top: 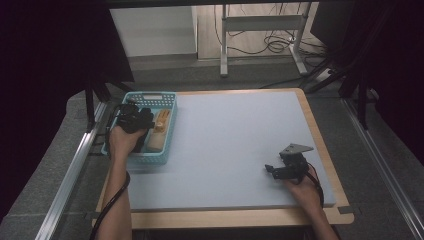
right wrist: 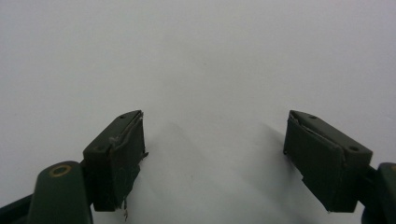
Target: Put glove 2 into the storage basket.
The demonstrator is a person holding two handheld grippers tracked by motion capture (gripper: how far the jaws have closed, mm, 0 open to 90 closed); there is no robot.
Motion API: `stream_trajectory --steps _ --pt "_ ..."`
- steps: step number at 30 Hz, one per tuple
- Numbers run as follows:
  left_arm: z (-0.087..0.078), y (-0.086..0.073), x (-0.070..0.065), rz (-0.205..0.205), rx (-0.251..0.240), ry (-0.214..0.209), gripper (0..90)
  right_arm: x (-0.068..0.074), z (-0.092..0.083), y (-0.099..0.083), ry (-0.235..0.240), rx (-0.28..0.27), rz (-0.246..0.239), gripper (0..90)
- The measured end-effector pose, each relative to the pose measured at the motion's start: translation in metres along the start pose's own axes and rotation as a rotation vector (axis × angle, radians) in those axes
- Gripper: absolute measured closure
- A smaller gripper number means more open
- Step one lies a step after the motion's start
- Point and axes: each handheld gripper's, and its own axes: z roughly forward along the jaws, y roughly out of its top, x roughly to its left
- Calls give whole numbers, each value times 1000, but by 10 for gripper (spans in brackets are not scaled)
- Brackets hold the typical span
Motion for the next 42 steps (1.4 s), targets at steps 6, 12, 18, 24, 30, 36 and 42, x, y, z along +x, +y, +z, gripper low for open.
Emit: stream_trajectory --steps 6,12,18,24,30,36,42 --pt "-8 -3 0 2 -42 -13 187 0 0 0 0 0 0 202" --pt "-15 -9 1 8 -74 -25 109 0 0 0 1 -1 -1 202" --pt "-21 -14 -1 19 -105 -31 57 0 0 0 0 -1 -1 202" --pt "-29 -17 -7 35 -128 -53 36 0 0 0 0 0 -1 202" --pt "-36 -19 -15 64 -138 -63 22 0 0 0 0 0 -1 202" --pt "-43 -24 -22 95 -147 -70 16 0 0 0 -1 0 -1 202" --pt "-50 -29 -30 117 -168 -88 14 0 0 0 -1 0 -1 201"
